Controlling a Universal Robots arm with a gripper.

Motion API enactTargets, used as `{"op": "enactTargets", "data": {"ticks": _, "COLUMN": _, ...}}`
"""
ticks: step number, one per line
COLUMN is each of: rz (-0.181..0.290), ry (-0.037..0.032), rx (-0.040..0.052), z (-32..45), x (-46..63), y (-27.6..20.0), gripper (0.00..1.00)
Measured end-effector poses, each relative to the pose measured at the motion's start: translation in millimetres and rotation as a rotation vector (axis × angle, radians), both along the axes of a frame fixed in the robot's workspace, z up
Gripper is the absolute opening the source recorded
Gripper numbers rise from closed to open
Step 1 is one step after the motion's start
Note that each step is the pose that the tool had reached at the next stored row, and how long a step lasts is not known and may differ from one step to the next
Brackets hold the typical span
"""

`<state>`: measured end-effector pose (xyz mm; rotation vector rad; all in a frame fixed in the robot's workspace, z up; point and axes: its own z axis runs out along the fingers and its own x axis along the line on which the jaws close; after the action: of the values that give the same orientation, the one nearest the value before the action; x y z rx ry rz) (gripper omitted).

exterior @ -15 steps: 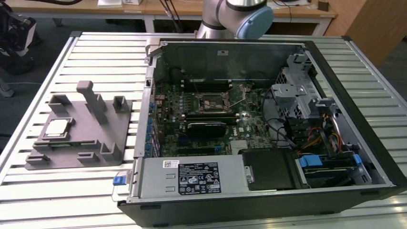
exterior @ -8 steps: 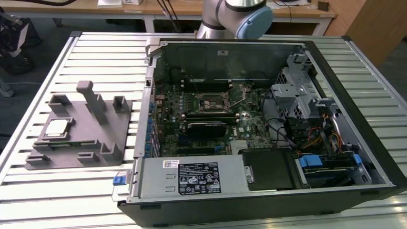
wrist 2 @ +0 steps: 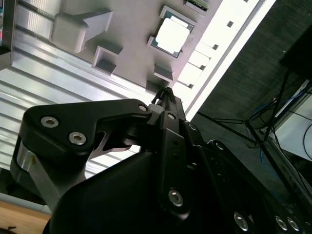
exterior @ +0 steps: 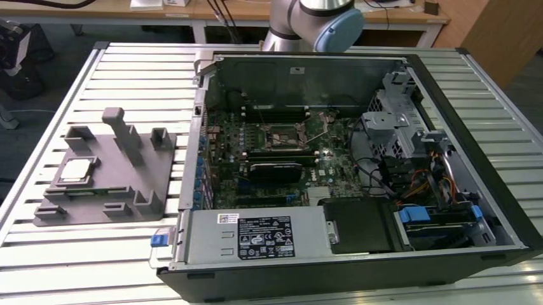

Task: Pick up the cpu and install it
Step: 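Reach for the cpu, then pick up the cpu and move it towards the insertion slot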

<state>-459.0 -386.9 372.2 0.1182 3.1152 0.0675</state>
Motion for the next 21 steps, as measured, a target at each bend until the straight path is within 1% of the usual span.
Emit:
{"op": "enactTargets", "data": {"ticks": 9, "rz": 0.000, "ry": -0.0002, "rx": 0.0001, "z": -2.5, "x": -8.6, "y": -0.1, "gripper": 0.11}}
{"op": "enactTargets", "data": {"ticks": 14, "rz": 0.000, "ry": 0.0000, "rx": -0.0003, "z": -4.1, "x": -9.1, "y": 0.0, "gripper": 0.11}}
{"op": "enactTargets", "data": {"ticks": 16, "rz": 0.000, "ry": 0.0001, "rx": -0.0018, "z": -4.9, "x": -9.1, "y": 0.0, "gripper": 0.11}}
{"op": "enactTargets", "data": {"ticks": 17, "rz": 0.000, "ry": 0.0000, "rx": -0.0033, "z": -5.8, "x": -9.1, "y": 0.0, "gripper": 0.11}}
{"op": "enactTargets", "data": {"ticks": 21, "rz": 0.000, "ry": -0.0004, "rx": -0.0038, "z": -10.0, "x": -9.1, "y": 0.0, "gripper": 0.11}}
